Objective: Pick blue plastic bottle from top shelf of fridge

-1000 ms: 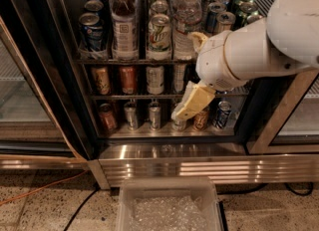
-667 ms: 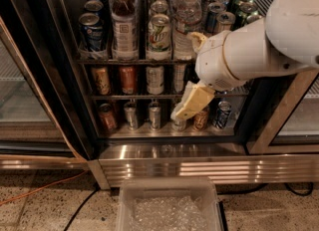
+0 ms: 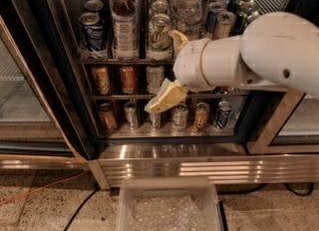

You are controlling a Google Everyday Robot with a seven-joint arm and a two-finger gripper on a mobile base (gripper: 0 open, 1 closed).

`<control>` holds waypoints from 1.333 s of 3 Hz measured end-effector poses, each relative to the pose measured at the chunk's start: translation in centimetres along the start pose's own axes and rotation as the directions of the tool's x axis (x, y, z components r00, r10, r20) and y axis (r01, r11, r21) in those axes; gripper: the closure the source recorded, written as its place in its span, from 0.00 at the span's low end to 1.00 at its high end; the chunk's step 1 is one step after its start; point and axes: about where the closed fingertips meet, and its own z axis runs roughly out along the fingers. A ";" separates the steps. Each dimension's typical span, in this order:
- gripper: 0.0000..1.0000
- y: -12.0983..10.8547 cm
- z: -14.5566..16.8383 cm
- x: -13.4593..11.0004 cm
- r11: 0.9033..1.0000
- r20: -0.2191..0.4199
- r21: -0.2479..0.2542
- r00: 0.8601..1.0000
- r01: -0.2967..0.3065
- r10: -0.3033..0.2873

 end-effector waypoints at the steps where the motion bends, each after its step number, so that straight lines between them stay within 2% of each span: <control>1: 0.00 -0.7 2.9 -1.1 0.995 0.079 0.038 0.993 -0.089 0.085; 2: 0.00 -1.6 4.8 -1.6 0.976 0.109 0.098 0.977 -0.193 0.182; 3: 0.00 -1.6 4.8 -1.6 0.976 0.110 0.098 0.977 -0.193 0.183; 4: 0.00 -1.3 5.2 -1.8 0.970 0.136 0.115 0.971 -0.212 0.196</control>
Offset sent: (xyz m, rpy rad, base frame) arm 0.0528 0.0528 -0.0201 0.3016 0.0820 -0.2124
